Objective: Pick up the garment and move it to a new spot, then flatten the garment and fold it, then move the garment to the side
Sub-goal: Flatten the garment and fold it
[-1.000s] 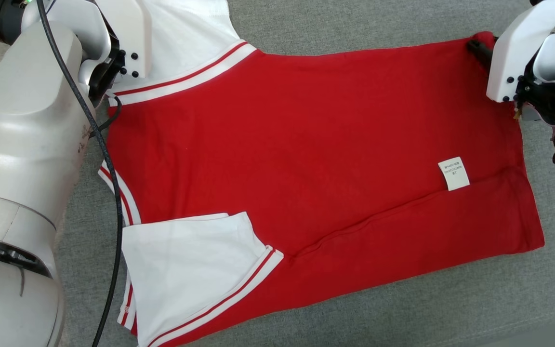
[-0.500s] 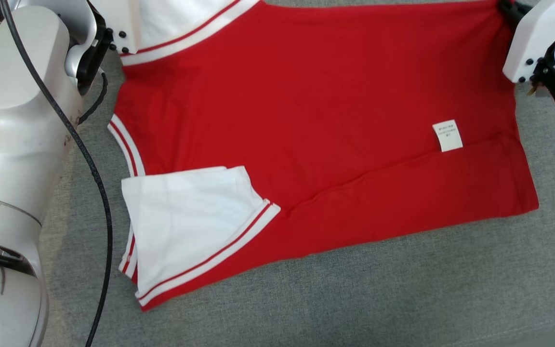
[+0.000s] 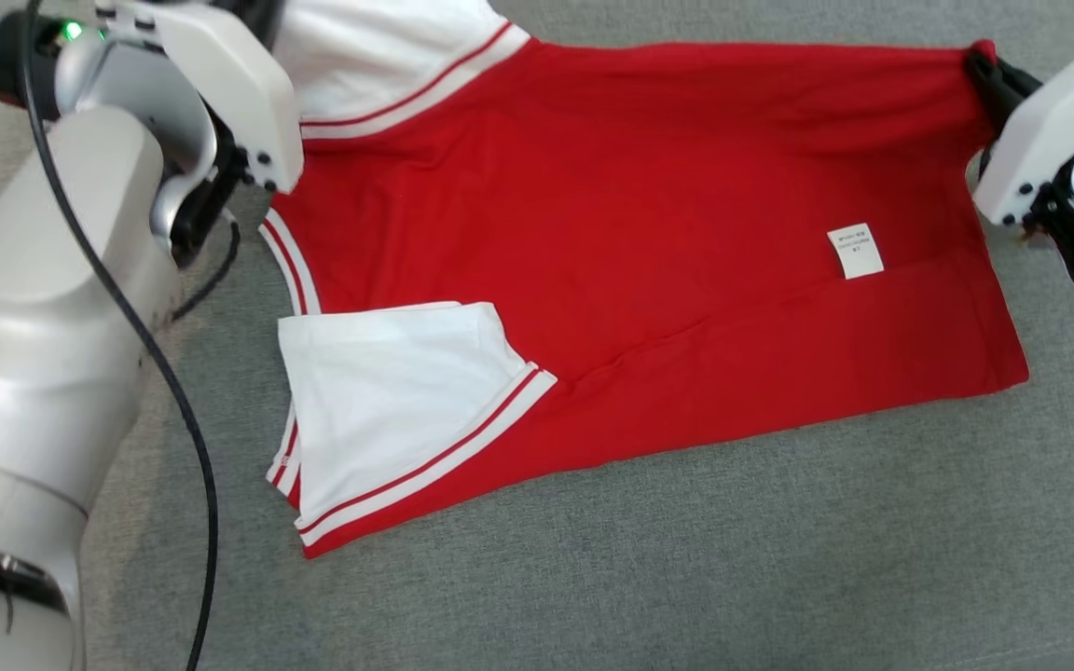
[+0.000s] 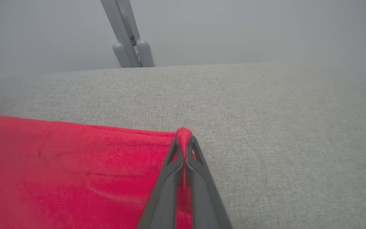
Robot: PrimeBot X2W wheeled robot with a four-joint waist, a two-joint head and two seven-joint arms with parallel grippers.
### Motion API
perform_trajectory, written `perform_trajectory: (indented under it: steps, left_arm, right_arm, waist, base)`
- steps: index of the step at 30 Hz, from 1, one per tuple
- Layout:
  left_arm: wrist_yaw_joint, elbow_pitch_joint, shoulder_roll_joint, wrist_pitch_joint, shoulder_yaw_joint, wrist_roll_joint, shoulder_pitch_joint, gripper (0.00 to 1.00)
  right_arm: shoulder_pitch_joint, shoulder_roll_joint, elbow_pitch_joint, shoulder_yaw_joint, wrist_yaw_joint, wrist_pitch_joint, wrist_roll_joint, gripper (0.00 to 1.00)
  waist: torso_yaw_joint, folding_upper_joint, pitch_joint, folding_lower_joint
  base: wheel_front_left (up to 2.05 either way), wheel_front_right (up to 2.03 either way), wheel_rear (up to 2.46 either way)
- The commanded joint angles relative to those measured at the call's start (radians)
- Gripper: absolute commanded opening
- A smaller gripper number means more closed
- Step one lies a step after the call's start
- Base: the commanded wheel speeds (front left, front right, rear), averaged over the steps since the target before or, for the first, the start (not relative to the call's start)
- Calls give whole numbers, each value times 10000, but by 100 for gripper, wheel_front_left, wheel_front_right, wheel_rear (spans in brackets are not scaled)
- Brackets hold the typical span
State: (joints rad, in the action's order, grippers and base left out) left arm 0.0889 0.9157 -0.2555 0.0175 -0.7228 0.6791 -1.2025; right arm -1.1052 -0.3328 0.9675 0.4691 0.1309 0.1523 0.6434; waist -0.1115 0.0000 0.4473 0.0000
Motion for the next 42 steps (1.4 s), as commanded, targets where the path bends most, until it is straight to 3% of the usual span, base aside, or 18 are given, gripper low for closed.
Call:
perform_trajectory:
  steps: [1,6,11,12,18,23,32,37,42]
  left_arm:
    - [11,-536,-233,23,73,177,527,0]
    - [-430,-2704,-840,267,193,510,1953,0]
    - [-1400,-5743,-1685,1145,204,825,3680,0]
    - [-1400,-5743,-1685,1145,204,825,3680,0]
    - [-2839,-9244,-2751,2157,240,1048,5580,0]
    - [-3752,-11205,-3330,2526,266,1020,6653,0]
    - [-4687,-12691,-3640,2732,111,1133,7990,0]
    - [-4875,-12594,-3622,2515,141,1221,8468,0]
    - [-4771,-12109,-3464,2267,49,1279,8674,0]
  right_arm:
    - [411,-327,-241,147,-4,-118,264,0]
    - [1264,-1079,-909,401,-4,-226,862,0]
    - [1980,-1643,-1593,461,-4,-411,1284,0]
    - [1980,-1643,-1593,461,-4,-411,1284,0]
    - [2611,-1988,-2202,507,-4,-621,1482,0]
    - [3108,-2142,-2633,432,-3,-890,1528,0]
    - [4137,-2318,-3256,72,-3,-1289,1540,0]
    - [4840,-2309,-3618,-248,-4,-1400,1478,0]
    - [5398,-2154,-3913,-584,-3,-1353,1353,0]
  waist:
    - [171,0,-247,0]
    - [444,0,-556,0]
    - [558,0,-644,0]
    - [558,0,-644,0]
    - [591,0,-528,0]
    - [605,0,-377,0]
    - [610,0,-295,0]
    - [582,0,-270,0]
    - [554,0,-236,0]
  base:
    - [0,0,0]
    - [0,0,0]
    - [0,0,0]
    - [0,0,0]
    - [0,0,0]
    - [0,0,0]
    - [0,0,0]
    - [0,0,0]
    - [0,0,0]
